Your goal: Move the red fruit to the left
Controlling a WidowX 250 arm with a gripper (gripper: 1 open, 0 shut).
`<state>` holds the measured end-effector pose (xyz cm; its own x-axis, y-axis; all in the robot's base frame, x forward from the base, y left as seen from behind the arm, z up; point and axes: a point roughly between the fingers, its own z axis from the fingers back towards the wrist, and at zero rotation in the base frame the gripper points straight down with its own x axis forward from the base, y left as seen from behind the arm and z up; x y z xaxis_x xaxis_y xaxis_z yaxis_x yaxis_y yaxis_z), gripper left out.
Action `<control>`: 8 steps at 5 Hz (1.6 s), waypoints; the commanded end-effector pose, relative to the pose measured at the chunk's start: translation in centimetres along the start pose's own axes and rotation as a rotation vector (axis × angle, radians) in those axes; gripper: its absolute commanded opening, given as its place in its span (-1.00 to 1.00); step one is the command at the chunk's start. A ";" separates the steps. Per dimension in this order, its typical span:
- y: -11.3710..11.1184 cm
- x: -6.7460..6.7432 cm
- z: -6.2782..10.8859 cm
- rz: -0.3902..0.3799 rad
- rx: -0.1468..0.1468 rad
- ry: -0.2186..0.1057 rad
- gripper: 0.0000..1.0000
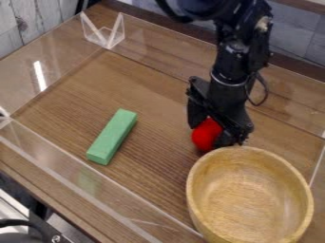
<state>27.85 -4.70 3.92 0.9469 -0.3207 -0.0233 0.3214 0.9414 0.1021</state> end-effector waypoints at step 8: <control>18.4 -7.9 2.2 0.270 0.146 -0.074 -1.00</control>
<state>25.20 14.57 6.81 0.9970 -0.0577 0.0520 0.0457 0.9770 0.2082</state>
